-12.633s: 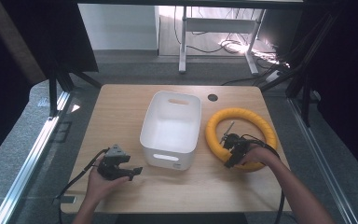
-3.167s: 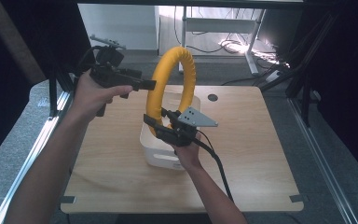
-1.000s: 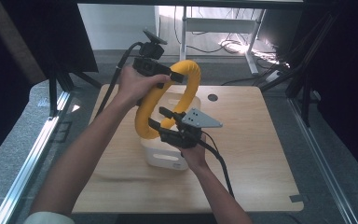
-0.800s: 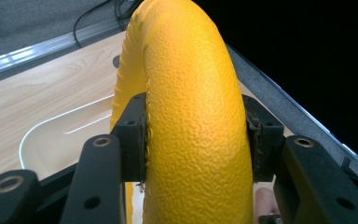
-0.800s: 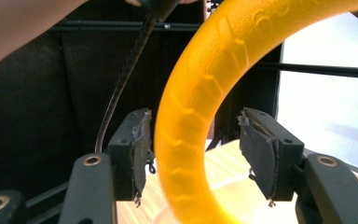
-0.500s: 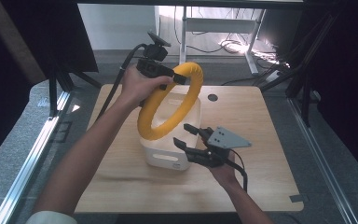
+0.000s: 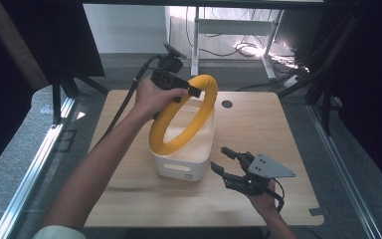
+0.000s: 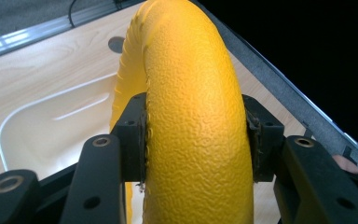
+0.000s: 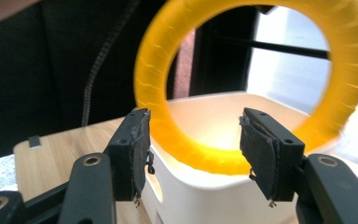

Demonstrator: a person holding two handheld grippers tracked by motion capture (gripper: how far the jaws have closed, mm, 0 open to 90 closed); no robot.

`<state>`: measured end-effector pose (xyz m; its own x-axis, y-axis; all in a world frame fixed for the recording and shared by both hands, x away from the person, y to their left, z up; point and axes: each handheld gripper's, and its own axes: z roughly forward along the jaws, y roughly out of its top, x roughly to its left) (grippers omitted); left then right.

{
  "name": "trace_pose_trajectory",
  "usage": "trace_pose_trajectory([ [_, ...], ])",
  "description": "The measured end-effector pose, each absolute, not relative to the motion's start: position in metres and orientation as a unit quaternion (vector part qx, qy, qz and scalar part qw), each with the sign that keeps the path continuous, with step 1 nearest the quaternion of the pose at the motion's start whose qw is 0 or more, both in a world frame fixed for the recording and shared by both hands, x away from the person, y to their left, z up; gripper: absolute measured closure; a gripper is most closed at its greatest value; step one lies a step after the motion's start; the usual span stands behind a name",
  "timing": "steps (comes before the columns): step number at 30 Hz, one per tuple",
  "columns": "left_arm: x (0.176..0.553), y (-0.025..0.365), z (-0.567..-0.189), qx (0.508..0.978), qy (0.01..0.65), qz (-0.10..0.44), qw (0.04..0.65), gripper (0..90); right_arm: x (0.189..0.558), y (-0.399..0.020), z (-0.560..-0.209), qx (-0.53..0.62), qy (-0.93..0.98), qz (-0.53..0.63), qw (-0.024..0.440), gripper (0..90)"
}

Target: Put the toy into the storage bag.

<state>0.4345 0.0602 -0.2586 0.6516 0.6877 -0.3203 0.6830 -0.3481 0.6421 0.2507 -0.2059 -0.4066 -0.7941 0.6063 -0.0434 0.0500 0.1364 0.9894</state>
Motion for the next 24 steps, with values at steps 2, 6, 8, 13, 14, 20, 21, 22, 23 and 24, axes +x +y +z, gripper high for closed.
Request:
trace_pose_trajectory([
  [2,0.436,0.061,-0.266,0.821,0.421,-0.002,0.386,51.3,0.254,-0.211,-0.412,0.238,0.718,0.614,0.225,43.0],
  [6,0.439,0.062,-0.276,0.822,0.422,-0.009,0.381,51.3,0.26,-0.222,-0.423,0.261,0.715,0.61,0.219,42.8],
  [8,0.44,0.062,-0.279,0.823,0.423,-0.012,0.379,51.2,0.264,-0.225,-0.427,0.269,0.716,0.607,0.217,42.8],
  [13,0.441,0.062,-0.291,0.822,0.426,-0.017,0.376,51.2,0.268,-0.233,-0.436,0.282,0.712,0.608,0.21,42.6],
  [14,0.441,0.062,-0.291,0.821,0.427,-0.018,0.379,51.2,0.268,-0.233,-0.436,0.282,0.712,0.608,0.21,42.6],
  [20,0.441,0.062,-0.292,0.821,0.425,-0.021,0.381,51.1,0.27,-0.239,-0.442,0.292,0.708,0.609,0.206,42.5],
  [21,0.442,0.062,-0.292,0.821,0.425,-0.025,0.379,50.9,0.271,-0.241,-0.442,0.294,0.706,0.61,0.205,42.5],
  [22,0.442,0.062,-0.292,0.821,0.425,-0.025,0.379,50.6,0.271,-0.241,-0.442,0.294,0.706,0.61,0.205,42.5],
  [23,0.443,0.063,-0.291,0.822,0.425,-0.026,0.377,50.2,0.272,-0.243,-0.442,0.296,0.705,0.611,0.206,42.4],
  [24,0.443,0.063,-0.291,0.822,0.425,-0.026,0.377,49.7,0.272,-0.243,-0.442,0.296,0.705,0.611,0.206,42.4],
])
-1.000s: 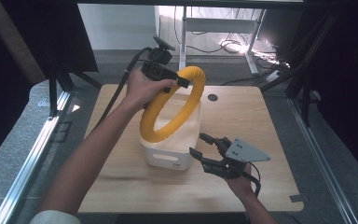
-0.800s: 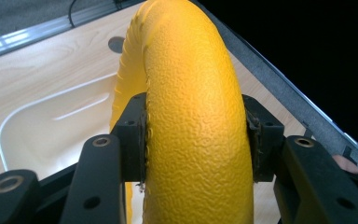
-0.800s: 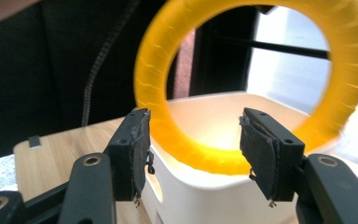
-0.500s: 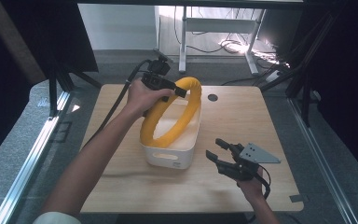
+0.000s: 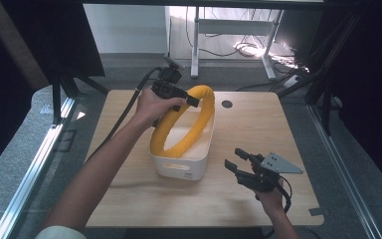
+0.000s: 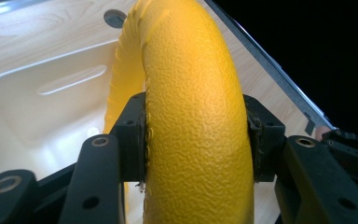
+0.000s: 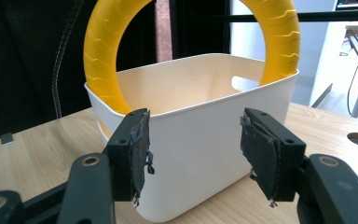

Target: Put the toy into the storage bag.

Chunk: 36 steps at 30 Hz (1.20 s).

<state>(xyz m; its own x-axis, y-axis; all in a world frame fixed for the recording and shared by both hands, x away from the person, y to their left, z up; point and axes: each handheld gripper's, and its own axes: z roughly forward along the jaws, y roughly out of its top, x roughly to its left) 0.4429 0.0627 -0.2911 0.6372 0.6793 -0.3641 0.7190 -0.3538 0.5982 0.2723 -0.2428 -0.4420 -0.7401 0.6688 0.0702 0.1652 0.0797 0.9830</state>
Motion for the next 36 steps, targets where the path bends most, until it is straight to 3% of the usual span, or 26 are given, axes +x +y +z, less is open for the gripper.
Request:
trace_pose_trajectory([
  [2,0.442,0.063,-0.29,0.824,0.424,-0.013,0.375,45.5,0.273,-0.244,-0.442,0.296,0.703,0.612,0.207,42.4],
  [3,0.442,0.064,-0.289,0.822,0.424,-0.012,0.379,37.7,0.274,-0.245,-0.442,0.297,0.703,0.612,0.208,42.3],
  [6,0.437,0.071,-0.281,0.819,0.416,-0.001,0.395,31.8,0.275,-0.246,-0.442,0.297,0.702,0.613,0.207,42.1],
  [15,0.419,0.099,-0.272,0.825,0.393,0.032,0.405,29.9,0.276,-0.251,-0.444,0.298,0.705,0.608,0.213,42.1],
  [23,0.396,0.141,-0.271,0.802,0.391,0.042,0.449,32.0,0.279,-0.254,-0.444,0.307,0.701,0.605,0.218,42.1],
  [36,0.37,0.179,-0.315,0.803,0.402,0.046,0.438,34.9,0.285,-0.263,-0.453,0.326,0.703,0.595,0.216,42.0],
])
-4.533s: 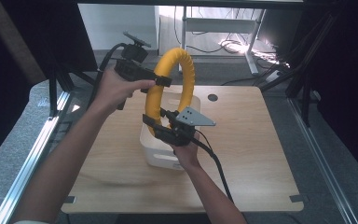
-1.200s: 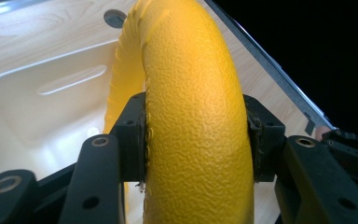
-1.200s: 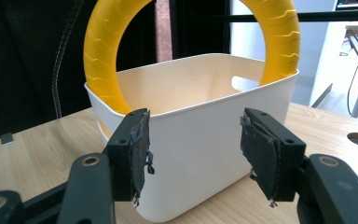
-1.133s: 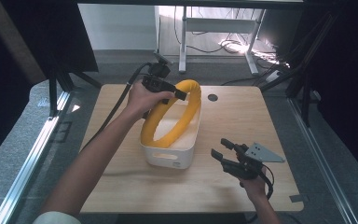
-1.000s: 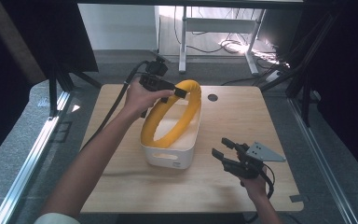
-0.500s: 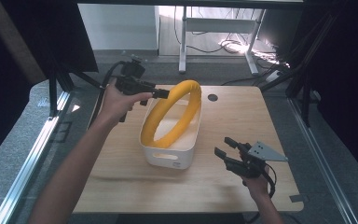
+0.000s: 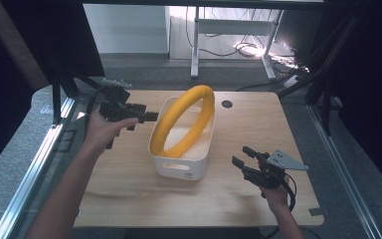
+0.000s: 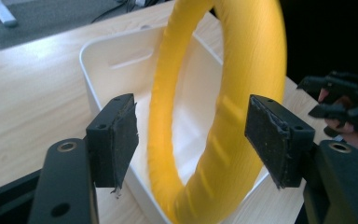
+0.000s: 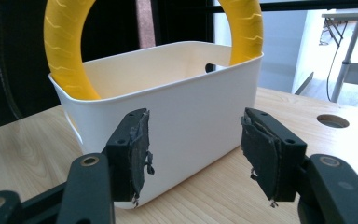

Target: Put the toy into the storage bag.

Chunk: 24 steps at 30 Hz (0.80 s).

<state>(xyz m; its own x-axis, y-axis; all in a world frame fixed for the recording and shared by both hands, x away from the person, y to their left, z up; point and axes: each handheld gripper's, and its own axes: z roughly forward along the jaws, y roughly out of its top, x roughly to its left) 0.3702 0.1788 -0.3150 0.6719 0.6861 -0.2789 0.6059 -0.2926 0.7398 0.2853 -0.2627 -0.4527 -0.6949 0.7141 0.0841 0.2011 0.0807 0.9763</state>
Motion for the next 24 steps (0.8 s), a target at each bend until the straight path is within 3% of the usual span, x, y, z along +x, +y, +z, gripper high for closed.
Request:
trace_pose_trajectory([
  [17,0.342,0.203,-0.398,0.799,0.431,0.054,0.416,37.5,0.297,-0.272,-0.465,0.351,0.709,0.575,0.21,41.8],
  [24,0.341,0.205,-0.409,0.802,0.435,0.06,0.405,37.5,0.3,-0.273,-0.467,0.355,0.709,0.571,0.211,41.5],
])
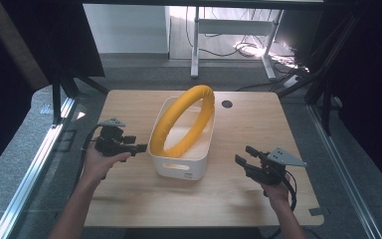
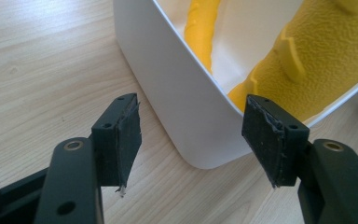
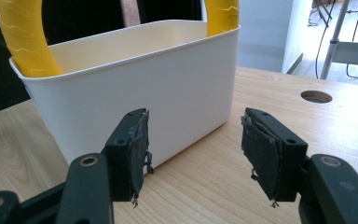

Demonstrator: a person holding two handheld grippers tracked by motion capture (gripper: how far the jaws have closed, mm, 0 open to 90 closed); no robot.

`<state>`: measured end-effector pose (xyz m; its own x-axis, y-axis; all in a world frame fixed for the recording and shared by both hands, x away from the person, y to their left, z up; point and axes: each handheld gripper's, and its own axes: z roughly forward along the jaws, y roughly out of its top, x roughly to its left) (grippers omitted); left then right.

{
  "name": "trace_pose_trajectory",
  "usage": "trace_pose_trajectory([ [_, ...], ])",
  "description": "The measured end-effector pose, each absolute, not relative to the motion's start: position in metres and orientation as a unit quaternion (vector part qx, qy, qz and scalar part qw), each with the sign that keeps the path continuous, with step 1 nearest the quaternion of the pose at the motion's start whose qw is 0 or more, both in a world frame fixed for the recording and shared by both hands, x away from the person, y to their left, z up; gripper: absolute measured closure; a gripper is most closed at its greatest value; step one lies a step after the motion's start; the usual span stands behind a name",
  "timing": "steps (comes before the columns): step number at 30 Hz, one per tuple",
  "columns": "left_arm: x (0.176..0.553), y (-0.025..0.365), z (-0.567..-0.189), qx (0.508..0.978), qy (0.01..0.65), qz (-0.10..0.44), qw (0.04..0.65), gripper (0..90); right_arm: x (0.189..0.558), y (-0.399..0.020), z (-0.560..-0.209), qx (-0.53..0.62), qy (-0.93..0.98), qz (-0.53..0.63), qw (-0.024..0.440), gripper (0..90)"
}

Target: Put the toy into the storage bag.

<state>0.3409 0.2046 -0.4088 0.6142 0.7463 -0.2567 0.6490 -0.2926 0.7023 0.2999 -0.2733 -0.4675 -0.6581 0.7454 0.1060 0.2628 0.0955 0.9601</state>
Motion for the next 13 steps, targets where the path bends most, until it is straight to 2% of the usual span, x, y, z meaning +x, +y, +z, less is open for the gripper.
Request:
trace_pose_trajectory([
  [13,0.3391,0.2049,-0.4156,0.799,0.436,0.055,0.409,36.4,0.3009,-0.2741,-0.4702,0.359,0.713,0.565,0.21,41.5],
])
